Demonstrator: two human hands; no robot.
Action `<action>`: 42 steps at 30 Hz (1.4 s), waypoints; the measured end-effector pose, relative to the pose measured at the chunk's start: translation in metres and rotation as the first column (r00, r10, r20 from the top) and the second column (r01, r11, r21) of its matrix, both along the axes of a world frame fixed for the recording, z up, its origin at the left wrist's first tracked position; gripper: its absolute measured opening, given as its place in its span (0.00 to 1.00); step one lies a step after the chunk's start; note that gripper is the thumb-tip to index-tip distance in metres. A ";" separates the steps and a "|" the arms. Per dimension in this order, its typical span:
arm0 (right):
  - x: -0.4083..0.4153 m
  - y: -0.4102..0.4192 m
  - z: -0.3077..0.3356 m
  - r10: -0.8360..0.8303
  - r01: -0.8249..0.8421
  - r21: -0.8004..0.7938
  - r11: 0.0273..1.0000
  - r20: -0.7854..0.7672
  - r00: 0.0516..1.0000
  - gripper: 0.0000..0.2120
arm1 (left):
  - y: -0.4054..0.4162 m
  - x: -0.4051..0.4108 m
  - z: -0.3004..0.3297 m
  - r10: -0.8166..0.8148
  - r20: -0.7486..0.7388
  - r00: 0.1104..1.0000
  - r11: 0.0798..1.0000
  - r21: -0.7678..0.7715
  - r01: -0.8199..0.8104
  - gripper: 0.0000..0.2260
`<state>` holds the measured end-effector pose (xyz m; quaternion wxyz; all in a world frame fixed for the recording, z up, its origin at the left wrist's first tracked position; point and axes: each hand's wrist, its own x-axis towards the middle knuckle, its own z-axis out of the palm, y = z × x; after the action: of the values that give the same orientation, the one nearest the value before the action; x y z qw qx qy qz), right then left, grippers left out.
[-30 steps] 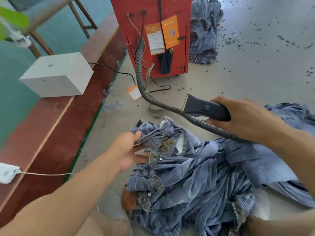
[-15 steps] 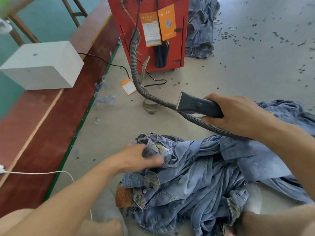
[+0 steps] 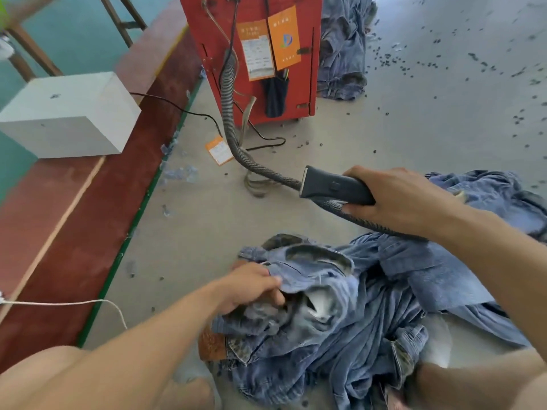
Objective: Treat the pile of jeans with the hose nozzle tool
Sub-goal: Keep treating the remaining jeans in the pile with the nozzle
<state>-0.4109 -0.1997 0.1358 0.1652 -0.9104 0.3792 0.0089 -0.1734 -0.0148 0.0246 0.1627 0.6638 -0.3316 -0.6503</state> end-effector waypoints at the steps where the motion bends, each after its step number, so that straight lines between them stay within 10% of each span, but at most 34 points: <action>1: 0.000 -0.001 0.000 0.003 -0.003 -0.006 1.000 0.008 1.000 0.17 | -0.005 -0.002 -0.003 0.114 -0.022 0.993 0.993 -0.037 -0.115 0.12; 5: -0.005 -0.003 -0.003 0.000 0.001 -0.026 1.000 0.031 1.000 0.17 | -0.027 0.024 0.007 0.653 -0.366 0.663 0.683 -0.093 -0.725 0.16; 11: -0.005 -0.001 -0.008 0.010 -0.010 -0.019 1.000 0.016 1.000 0.17 | 0.006 0.000 -0.031 0.317 0.034 0.948 0.933 0.169 -0.318 0.56; 15: -0.001 0.004 -0.010 0.031 -0.031 -0.013 0.999 -0.019 0.999 0.17 | 0.015 -0.006 -0.042 0.286 0.120 0.951 0.884 0.351 -0.310 0.30; 21: -0.006 0.002 -0.011 0.059 -0.059 0.008 0.998 -0.048 0.997 0.18 | -0.020 0.021 -0.011 0.708 -0.211 0.674 0.686 -0.018 -0.727 0.10; 30: -0.018 -0.007 -0.011 0.162 -0.157 0.053 0.986 -0.114 0.980 0.15 | -0.017 0.026 0.000 0.709 -0.308 0.634 0.691 0.126 -0.711 0.14; 36: -0.018 0.006 -0.017 0.268 -0.253 0.090 0.963 -0.266 0.926 0.16 | -0.006 0.002 -0.008 0.387 -0.143 0.911 0.898 0.284 -0.337 0.27; 42: -0.027 -0.004 -0.012 0.223 -0.205 0.112 0.972 -0.185 0.957 0.16 | -0.022 0.011 -0.014 0.576 -0.259 0.775 0.799 -0.021 -0.601 0.14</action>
<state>-0.4382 -0.2036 0.1242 0.1667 -0.9322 0.2920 0.1338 -0.1620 -0.0373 0.0110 0.4306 0.6413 -0.1183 -0.6240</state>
